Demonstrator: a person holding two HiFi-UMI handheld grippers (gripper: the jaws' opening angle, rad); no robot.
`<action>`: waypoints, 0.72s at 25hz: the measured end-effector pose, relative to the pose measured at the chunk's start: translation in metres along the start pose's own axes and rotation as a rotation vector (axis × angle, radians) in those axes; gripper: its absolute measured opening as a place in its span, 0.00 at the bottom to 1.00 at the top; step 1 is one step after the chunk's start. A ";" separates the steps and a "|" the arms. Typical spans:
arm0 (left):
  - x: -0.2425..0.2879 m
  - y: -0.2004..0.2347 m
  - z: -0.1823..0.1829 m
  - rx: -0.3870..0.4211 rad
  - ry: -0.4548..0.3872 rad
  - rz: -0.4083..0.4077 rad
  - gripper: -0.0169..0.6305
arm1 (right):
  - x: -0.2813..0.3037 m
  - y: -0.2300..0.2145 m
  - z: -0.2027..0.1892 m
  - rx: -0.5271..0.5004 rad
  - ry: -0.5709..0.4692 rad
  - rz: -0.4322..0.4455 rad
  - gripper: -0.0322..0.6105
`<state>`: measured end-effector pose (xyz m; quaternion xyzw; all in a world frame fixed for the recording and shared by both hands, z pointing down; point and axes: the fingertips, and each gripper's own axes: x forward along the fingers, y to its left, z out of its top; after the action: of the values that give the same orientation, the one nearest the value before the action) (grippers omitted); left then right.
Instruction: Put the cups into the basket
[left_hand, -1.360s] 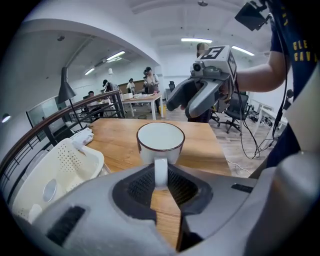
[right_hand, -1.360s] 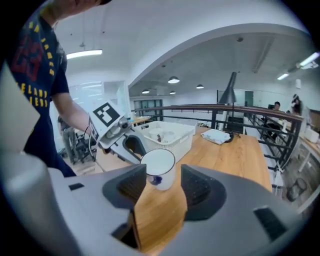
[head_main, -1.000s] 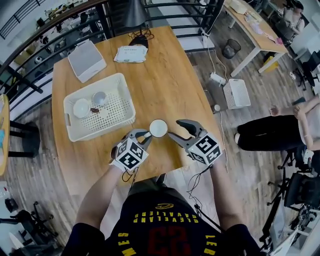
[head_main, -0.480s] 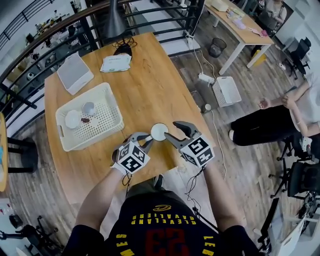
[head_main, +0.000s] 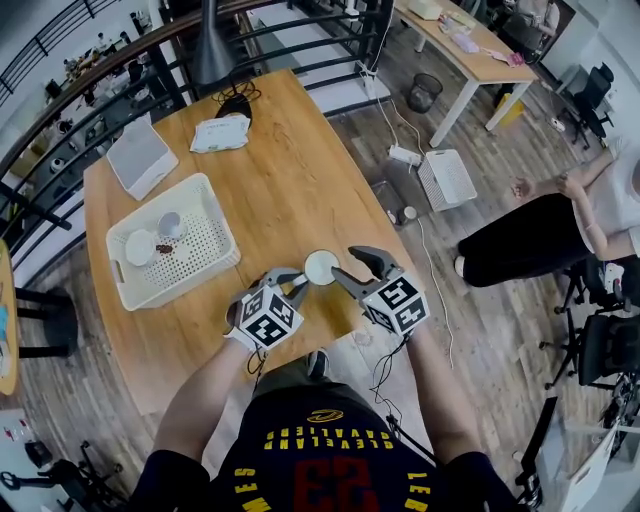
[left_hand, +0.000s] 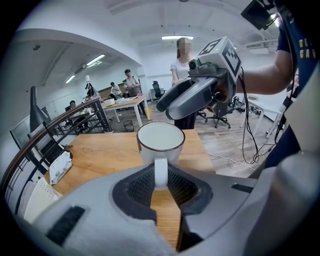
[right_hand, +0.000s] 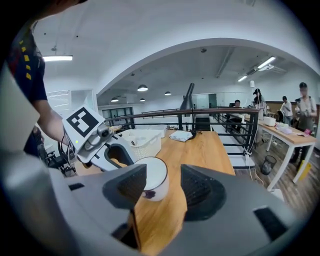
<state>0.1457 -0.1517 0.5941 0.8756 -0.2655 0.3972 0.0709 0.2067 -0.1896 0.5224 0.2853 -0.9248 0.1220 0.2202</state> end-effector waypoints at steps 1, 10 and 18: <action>0.001 0.001 0.000 -0.007 0.001 -0.002 0.14 | -0.001 -0.001 -0.003 0.017 -0.001 -0.004 0.39; 0.009 0.023 -0.015 0.010 0.093 0.035 0.14 | -0.006 0.021 -0.010 0.020 -0.101 -0.066 0.30; 0.017 0.029 -0.020 0.094 0.168 0.059 0.14 | 0.018 0.037 -0.034 0.020 -0.008 -0.103 0.13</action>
<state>0.1264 -0.1763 0.6173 0.8332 -0.2656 0.4833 0.0401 0.1833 -0.1565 0.5569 0.3350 -0.9085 0.1187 0.2196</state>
